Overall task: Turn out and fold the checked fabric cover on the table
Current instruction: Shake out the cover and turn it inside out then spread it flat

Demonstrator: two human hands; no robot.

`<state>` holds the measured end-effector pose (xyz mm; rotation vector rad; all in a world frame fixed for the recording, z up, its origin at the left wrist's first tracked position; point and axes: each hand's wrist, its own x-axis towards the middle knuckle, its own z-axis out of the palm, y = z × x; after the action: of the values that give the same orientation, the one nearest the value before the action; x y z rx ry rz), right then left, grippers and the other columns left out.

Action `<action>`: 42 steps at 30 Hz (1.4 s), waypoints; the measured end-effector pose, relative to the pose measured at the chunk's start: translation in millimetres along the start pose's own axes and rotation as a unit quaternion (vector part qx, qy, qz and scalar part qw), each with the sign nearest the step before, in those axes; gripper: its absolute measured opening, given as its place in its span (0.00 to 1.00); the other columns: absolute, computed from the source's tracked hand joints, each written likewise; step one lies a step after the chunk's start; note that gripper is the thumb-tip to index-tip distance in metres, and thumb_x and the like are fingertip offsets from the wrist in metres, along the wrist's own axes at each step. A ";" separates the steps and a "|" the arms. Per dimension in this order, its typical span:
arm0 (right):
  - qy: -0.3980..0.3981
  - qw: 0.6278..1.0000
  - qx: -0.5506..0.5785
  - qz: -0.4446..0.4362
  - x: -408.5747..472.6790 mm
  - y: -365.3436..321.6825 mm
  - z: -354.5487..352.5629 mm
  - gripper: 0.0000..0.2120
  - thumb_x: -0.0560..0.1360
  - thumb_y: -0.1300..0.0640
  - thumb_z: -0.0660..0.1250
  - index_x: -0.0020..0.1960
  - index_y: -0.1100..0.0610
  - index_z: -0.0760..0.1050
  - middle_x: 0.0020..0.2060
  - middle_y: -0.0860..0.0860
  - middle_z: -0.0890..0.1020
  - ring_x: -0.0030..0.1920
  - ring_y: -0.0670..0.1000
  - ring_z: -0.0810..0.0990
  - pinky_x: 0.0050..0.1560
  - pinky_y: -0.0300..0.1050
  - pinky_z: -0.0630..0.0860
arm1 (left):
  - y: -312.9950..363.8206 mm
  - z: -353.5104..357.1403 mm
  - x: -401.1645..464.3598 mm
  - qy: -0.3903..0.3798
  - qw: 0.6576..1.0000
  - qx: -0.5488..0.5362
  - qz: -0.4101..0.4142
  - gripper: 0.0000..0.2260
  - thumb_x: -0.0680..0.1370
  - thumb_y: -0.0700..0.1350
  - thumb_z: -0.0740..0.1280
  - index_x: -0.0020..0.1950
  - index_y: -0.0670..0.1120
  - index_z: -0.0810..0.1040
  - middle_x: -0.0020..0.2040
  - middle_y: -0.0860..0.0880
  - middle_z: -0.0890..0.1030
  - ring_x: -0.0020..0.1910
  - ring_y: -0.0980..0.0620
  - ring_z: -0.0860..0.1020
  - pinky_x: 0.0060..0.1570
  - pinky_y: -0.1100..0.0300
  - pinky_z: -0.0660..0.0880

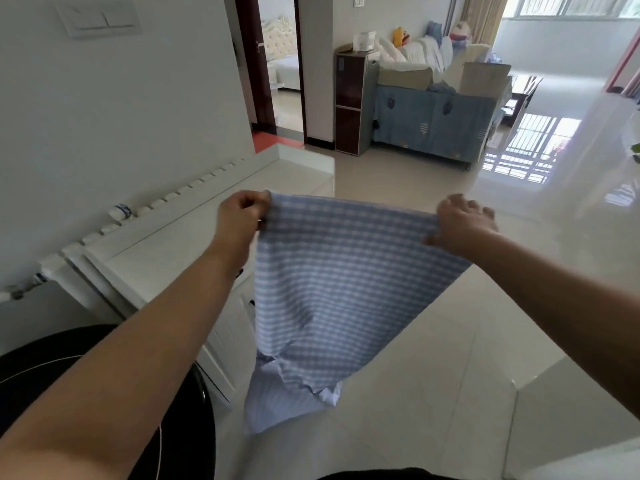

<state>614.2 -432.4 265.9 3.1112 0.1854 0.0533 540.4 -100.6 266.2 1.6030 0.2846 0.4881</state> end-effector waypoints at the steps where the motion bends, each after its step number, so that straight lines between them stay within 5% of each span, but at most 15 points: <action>1: -0.001 0.994 0.089 -0.057 -3.1 -15.1 -3.8 0.39 0.68 0.38 0.70 0.71 0.55 0.62 0.70 0.55 0.65 0.69 0.58 0.65 0.71 0.59 0.59 | 2.8 11.7 -6.5 -0.017 1.000 0.004 0.002 0.07 0.77 0.44 0.68 0.39 0.47 0.79 0.40 0.49 0.81 0.41 0.50 0.78 0.42 0.57 0.78; 3: 0.001 0.961 0.221 -0.167 -13.7 -55.2 -16.8 0.46 0.65 0.34 0.70 0.75 0.51 0.56 0.73 0.51 0.64 0.72 0.55 0.62 0.73 0.56 0.54 | 7.2 33.3 -18.6 -0.057 0.998 0.021 0.004 0.07 0.77 0.44 0.69 0.38 0.46 0.79 0.38 0.49 0.80 0.40 0.51 0.77 0.41 0.58 0.77; 5: 0.012 0.942 0.251 -0.224 -15.7 -90.6 -27.9 0.41 0.66 0.36 0.71 0.72 0.51 0.61 0.66 0.50 0.74 0.67 0.51 0.69 0.72 0.53 0.57 | 10.7 49.1 -29.1 -0.103 0.994 0.039 0.015 0.07 0.76 0.44 0.70 0.39 0.45 0.79 0.38 0.47 0.81 0.39 0.50 0.79 0.43 0.56 0.79; 8: -0.017 0.953 0.200 -0.226 -6.0 -118.4 -36.1 0.14 0.71 0.42 0.69 0.41 0.53 0.76 0.34 0.48 0.77 0.41 0.51 0.75 0.44 0.45 0.72 | 10.6 57.1 -36.2 -0.123 0.991 0.041 0.022 0.08 0.74 0.45 0.72 0.40 0.40 0.82 0.41 0.39 0.83 0.38 0.47 0.79 0.43 0.51 0.79; 10: -0.039 0.953 0.214 -0.210 2.3 -125.1 -29.6 0.19 0.71 0.42 0.69 0.30 0.55 0.71 0.27 0.49 0.71 0.33 0.51 0.71 0.31 0.43 0.66 | 5.7 55.3 -34.4 -0.108 0.993 0.035 0.015 0.10 0.75 0.45 0.72 0.43 0.38 0.82 0.43 0.36 0.83 0.38 0.47 0.78 0.43 0.52 0.79; 14: 0.033 0.947 0.263 -0.180 2.4 -138.6 -15.3 0.17 0.74 0.46 0.66 0.31 0.53 0.71 0.28 0.47 0.72 0.31 0.49 0.70 0.30 0.42 0.64 | -16.9 42.0 -24.1 -0.082 0.996 0.029 0.022 0.08 0.75 0.47 0.71 0.50 0.43 0.80 0.48 0.40 0.82 0.45 0.50 0.79 0.47 0.54 0.77; 17: 0.100 0.932 0.302 -0.171 4.1 -147.4 -19.5 0.09 0.75 0.50 0.66 0.37 0.51 0.75 0.33 0.48 0.76 0.36 0.51 0.74 0.34 0.42 0.67 | -61.4 22.4 -36.0 -0.026 0.996 0.087 -0.009 0.21 0.74 0.51 0.72 0.63 0.46 0.71 0.59 0.50 0.75 0.56 0.53 0.74 0.55 0.60 0.73; 23: 0.196 0.895 0.343 -0.206 16.5 -158.0 -62.3 0.08 0.74 0.47 0.68 0.44 0.51 0.79 0.38 0.44 0.78 0.41 0.49 0.76 0.37 0.42 0.69 | -194.5 -14.6 -58.4 -0.129 0.958 0.178 -0.187 0.40 0.58 0.57 0.80 0.62 0.40 0.70 0.57 0.41 0.78 0.56 0.44 0.79 0.52 0.52 0.78; 27: 0.234 0.880 0.350 -0.218 21.0 -165.8 -101.0 0.08 0.74 0.47 0.67 0.46 0.51 0.80 0.43 0.45 0.81 0.43 0.49 0.78 0.42 0.46 0.74 | -193.8 -17.1 -53.6 -0.130 0.955 0.204 -0.172 0.28 0.61 0.44 0.78 0.57 0.37 0.74 0.49 0.43 0.79 0.50 0.44 0.77 0.47 0.48 0.76; 29: 0.251 0.875 0.357 -0.207 24.5 -165.7 -119.4 0.08 0.75 0.48 0.66 0.47 0.52 0.80 0.44 0.46 0.82 0.44 0.50 0.79 0.43 0.47 0.75 | -194.7 -16.7 -58.9 -0.143 0.943 0.213 -0.211 0.29 0.66 0.38 0.77 0.63 0.36 0.69 0.57 0.43 0.75 0.56 0.44 0.74 0.53 0.50 0.73; 32: 0.281 0.865 0.378 -0.175 31.1 -161.3 -138.3 0.09 0.75 0.49 0.66 0.48 0.52 0.81 0.40 0.46 0.81 0.43 0.49 0.78 0.44 0.46 0.76 | -205.7 -15.3 -70.3 -0.180 0.893 0.341 -0.231 0.34 0.75 0.44 0.72 0.73 0.33 0.59 0.69 0.39 0.70 0.68 0.43 0.71 0.60 0.57 0.68; 34: 0.286 0.859 0.394 -0.160 35.8 -158.6 -145.1 0.09 0.74 0.48 0.67 0.46 0.53 0.80 0.38 0.46 0.81 0.41 0.49 0.78 0.44 0.48 0.77 | -206.3 -10.9 -77.7 -0.217 0.852 0.438 -0.185 0.28 0.79 0.49 0.65 0.74 0.37 0.61 0.70 0.39 0.71 0.68 0.44 0.71 0.62 0.58 0.67; 37: 0.290 0.855 0.403 -0.147 39.2 -152.9 -149.8 0.10 0.74 0.47 0.67 0.40 0.53 0.78 0.33 0.45 0.78 0.37 0.49 0.77 0.40 0.49 0.76 | -213.7 -3.9 -77.1 -0.196 0.819 0.517 -0.155 0.14 0.80 0.42 0.58 0.63 0.40 0.75 0.53 0.45 0.80 0.56 0.45 0.79 0.49 0.58 0.73; 39: 0.293 0.858 0.399 -0.136 40.2 -144.9 -150.7 0.10 0.74 0.47 0.66 0.36 0.49 0.74 0.30 0.43 0.74 0.35 0.48 0.75 0.38 0.48 0.73 | -215.1 -4.5 -75.6 -0.178 0.804 0.542 -0.166 0.12 0.78 0.39 0.58 0.58 0.40 0.77 0.41 0.49 0.77 0.47 0.47 0.79 0.42 0.59 0.72; 42: 0.298 0.869 0.382 -0.103 39.8 -127.0 -150.0 0.08 0.75 0.48 0.65 0.38 0.46 0.75 0.32 0.42 0.76 0.38 0.50 0.76 0.38 0.45 0.72 | -216.5 -15.5 -84.0 -0.141 0.814 0.523 -0.209 0.07 0.77 0.46 0.66 0.52 0.46 0.77 0.43 0.49 0.78 0.44 0.48 0.78 0.45 0.57 0.76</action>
<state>633.3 -298.2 413.7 3.6713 0.7021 1.2279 482.6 -104.8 40.7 2.5472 0.7440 -0.3521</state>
